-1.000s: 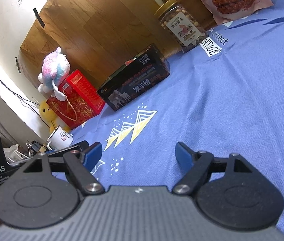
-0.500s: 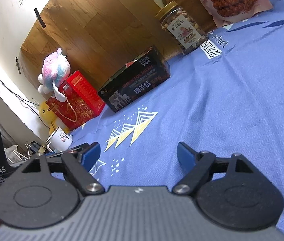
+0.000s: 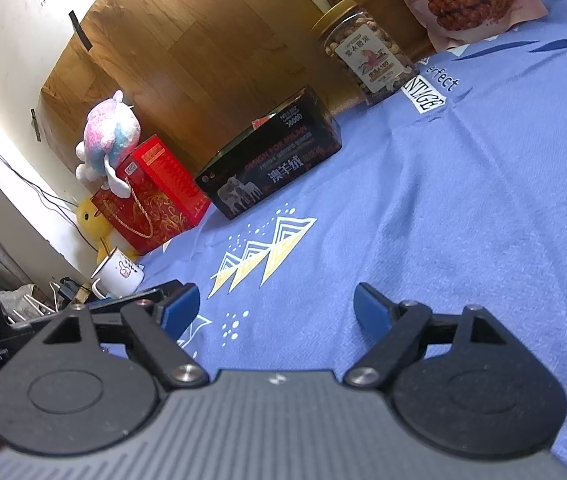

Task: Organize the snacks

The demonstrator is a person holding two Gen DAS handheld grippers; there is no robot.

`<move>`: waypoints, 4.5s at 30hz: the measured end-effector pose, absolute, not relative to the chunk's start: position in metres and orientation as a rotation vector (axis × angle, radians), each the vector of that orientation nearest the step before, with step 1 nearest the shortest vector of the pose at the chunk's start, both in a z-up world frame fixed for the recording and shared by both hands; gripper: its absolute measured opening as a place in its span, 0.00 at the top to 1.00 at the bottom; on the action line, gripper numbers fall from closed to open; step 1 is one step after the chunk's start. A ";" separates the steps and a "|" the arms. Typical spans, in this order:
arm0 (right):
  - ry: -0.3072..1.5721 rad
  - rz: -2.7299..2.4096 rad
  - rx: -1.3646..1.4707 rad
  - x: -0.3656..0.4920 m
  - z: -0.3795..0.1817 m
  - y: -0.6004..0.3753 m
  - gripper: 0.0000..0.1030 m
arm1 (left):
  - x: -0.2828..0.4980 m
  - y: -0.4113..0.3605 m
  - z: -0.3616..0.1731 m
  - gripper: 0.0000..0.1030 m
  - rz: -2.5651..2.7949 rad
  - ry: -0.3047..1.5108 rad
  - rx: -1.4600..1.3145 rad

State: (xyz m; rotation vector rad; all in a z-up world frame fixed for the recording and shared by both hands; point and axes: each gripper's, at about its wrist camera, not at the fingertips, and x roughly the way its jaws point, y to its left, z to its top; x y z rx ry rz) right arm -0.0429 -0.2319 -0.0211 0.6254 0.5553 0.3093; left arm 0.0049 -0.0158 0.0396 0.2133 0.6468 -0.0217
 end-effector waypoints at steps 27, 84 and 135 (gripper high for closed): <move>0.578 0.336 0.588 -0.037 -0.020 -0.224 0.16 | 0.009 -0.020 0.041 0.00 -0.021 0.695 0.218; 0.550 0.326 0.594 -0.044 -0.023 -0.224 0.16 | 0.010 -0.013 0.039 0.00 0.034 0.699 0.233; 0.528 0.308 0.534 -0.044 -0.020 -0.212 0.16 | 0.013 -0.013 0.032 0.00 0.013 0.717 0.255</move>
